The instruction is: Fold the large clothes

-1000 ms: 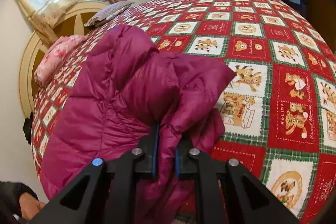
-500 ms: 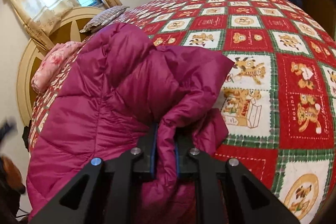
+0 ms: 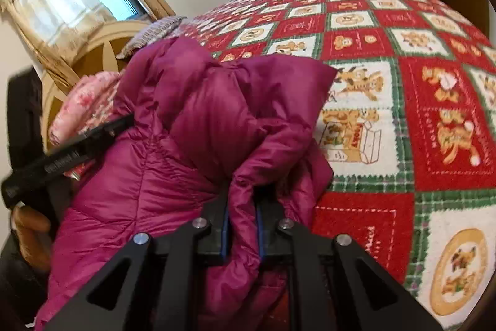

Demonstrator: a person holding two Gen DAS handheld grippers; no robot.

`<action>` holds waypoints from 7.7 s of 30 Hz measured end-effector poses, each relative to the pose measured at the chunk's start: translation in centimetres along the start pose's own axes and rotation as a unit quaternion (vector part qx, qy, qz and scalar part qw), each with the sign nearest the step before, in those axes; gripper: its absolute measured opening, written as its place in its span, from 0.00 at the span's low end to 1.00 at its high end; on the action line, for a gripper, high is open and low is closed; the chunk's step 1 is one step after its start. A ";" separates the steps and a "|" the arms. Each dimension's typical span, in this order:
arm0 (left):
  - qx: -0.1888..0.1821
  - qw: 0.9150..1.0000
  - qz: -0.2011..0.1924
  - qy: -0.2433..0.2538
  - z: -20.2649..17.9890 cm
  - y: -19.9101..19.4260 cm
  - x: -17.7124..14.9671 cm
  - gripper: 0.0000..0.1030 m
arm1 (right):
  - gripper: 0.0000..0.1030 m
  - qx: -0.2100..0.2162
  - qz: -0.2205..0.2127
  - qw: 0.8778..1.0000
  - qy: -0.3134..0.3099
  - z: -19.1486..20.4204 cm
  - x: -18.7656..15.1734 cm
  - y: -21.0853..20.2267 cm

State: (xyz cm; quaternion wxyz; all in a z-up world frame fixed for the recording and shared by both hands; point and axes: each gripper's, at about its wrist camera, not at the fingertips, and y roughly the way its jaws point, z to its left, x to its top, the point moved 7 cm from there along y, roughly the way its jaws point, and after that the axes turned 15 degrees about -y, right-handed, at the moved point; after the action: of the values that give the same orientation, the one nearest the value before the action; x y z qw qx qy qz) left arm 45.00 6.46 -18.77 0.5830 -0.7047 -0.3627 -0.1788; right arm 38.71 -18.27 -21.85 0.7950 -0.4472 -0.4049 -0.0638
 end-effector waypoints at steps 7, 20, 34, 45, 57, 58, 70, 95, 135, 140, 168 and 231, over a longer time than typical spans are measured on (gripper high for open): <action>0.020 1.000 0.014 0.003 0.4 2.1 -0.9 0.87 | 0.12 0.013 -0.010 1.000 0.023 -0.3 -0.2 -0.2; 0.093 0.993 -0.031 0.063 -1.1 1.1 -1.2 0.88 | 0.32 -0.051 -0.080 0.994 0.056 5.8 10.7 -11.4; 0.069 0.996 -0.027 0.047 -0.8 0.9 -1.0 0.90 | 0.15 -0.186 -0.046 0.978 0.085 -0.9 4.3 -1.4; 0.061 0.997 -0.035 -0.010 0.9 2.0 5.3 0.90 | 0.15 -0.180 -0.032 0.982 0.045 -1.2 2.8 0.3; 0.116 0.993 0.014 0.010 1.0 8.1 4.0 0.96 | 0.15 -0.167 -0.016 0.984 0.059 -1.8 2.5 1.3; 0.113 0.993 0.014 0.006 1.1 8.4 3.9 0.96 | 0.15 -0.171 -0.014 0.984 0.057 -1.8 2.5 1.4; 0.108 0.994 0.021 0.001 1.6 6.1 3.9 0.96 | 0.14 -0.163 -0.024 0.984 0.065 -2.0 2.6 1.5; 0.099 0.994 -0.017 0.038 2.8 -4.9 -1.1 0.96 | 0.56 -0.143 -0.076 0.985 0.063 1.8 0.9 -6.3; -0.079 0.985 0.100 -0.116 2.1 0.4 -3.1 0.96 | 0.79 0.039 -0.023 0.997 0.069 1.0 -0.3 -2.1; -0.065 0.988 0.094 -0.104 2.2 0.7 -3.3 0.96 | 0.79 0.021 -0.009 0.999 0.045 2.1 0.0 -0.9; -0.097 0.988 0.110 -0.051 1.4 -1.2 -5.9 0.85 | 0.54 0.021 -0.043 0.994 0.097 4.4 -4.2 -2.9; -0.200 0.972 0.092 0.083 -19.1 -9.9 -10.0 0.53 | 0.33 -0.161 -0.107 0.976 0.099 3.4 -4.4 -15.9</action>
State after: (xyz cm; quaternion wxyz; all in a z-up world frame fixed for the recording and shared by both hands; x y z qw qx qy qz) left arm 34.41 -14.21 -13.72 0.4720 -0.8201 -0.2041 -0.2512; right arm 26.44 -26.21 -13.55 0.7376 -0.5149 -0.3536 -0.2565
